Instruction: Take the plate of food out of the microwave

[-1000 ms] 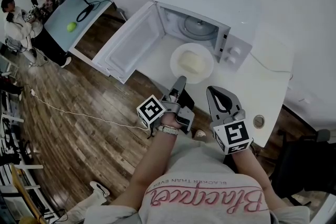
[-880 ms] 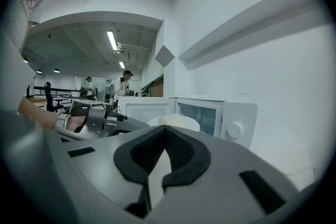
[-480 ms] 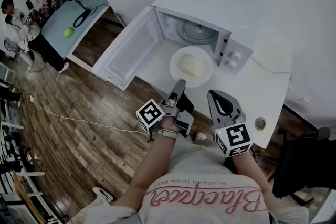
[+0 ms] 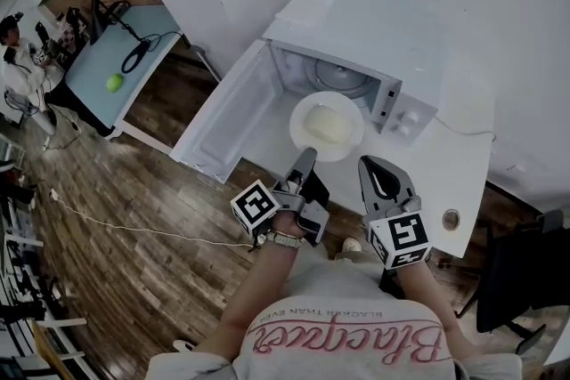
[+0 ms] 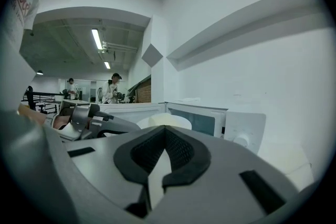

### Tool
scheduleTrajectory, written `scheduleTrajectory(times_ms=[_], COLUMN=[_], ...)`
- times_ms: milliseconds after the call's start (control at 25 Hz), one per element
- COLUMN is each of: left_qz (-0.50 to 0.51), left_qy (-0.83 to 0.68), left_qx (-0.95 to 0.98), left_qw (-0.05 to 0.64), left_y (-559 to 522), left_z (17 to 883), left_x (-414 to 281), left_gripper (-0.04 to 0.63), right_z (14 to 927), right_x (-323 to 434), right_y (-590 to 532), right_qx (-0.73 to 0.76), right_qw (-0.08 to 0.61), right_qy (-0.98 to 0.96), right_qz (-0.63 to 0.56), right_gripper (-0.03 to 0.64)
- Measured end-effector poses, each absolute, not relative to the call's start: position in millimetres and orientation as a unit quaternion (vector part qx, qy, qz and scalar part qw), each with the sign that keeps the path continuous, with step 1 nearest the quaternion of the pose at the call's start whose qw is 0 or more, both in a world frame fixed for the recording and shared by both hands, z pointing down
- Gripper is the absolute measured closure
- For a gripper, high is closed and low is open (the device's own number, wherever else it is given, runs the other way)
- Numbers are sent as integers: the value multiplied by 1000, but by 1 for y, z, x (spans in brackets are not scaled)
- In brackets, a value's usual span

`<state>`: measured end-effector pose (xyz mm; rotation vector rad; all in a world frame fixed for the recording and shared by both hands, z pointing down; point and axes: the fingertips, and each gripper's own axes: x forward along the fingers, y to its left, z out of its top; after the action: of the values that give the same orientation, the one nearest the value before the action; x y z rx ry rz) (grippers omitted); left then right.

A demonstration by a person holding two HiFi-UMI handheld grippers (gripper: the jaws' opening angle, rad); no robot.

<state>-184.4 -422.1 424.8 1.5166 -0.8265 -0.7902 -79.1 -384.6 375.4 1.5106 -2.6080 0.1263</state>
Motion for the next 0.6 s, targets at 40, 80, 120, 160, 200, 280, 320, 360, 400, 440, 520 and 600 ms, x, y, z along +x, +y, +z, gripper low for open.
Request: scheduleTrajectory(times_ms=[40, 80, 120, 160, 200, 280, 320, 360, 400, 440, 520, 600], left_qz=[-339, -340, -339, -337, -334, -327, -324, -322, -319, -318, -315, -312], left_qy=[-346, -338, -331, -325, -319, -310, -305, -301, -296, -291, -279, -265], left_qx=[651, 653, 655, 658, 660, 664, 666, 668, 670, 673, 678, 682], left_qw=[584, 586, 589, 590, 592, 596, 598, 600, 601, 602, 603, 606], left_y=[-424, -427, -428, -430, -432, -436, -439, -441, -443, -445, -451, -456], left_z=[419, 412, 406, 401, 397, 390, 386, 381, 377, 373, 366, 358], left_x=[-185, -185, -186, -187, -188, -190, -191, -191, -192, -192, -192, -191], left_gripper=[578, 578, 578, 578, 578, 578, 578, 578, 578, 578, 578, 578], right_z=[373, 370, 367, 364, 361, 354, 351, 347, 344, 340, 333, 327], right_x=[-79, -79, -80, -80, -81, -83, -84, -84, -85, -86, -89, -91], right_y=[-388, -391, -394, -396, -398, -402, -403, -405, -406, -407, -411, -414], right_qx=[506, 513, 519, 526, 531, 542, 546, 551, 556, 560, 567, 575], right_qw=[61, 60, 57, 54, 51, 48, 47, 46, 45, 43, 39, 37], right_qy=[-859, -856, -852, -848, -845, -839, -836, -833, -830, -827, -822, -817], right_qz=[41, 40, 40, 39, 37, 32, 28, 25, 22, 19, 12, 8], right_gripper=[606, 606, 606, 606, 606, 606, 606, 606, 606, 606, 606, 606])
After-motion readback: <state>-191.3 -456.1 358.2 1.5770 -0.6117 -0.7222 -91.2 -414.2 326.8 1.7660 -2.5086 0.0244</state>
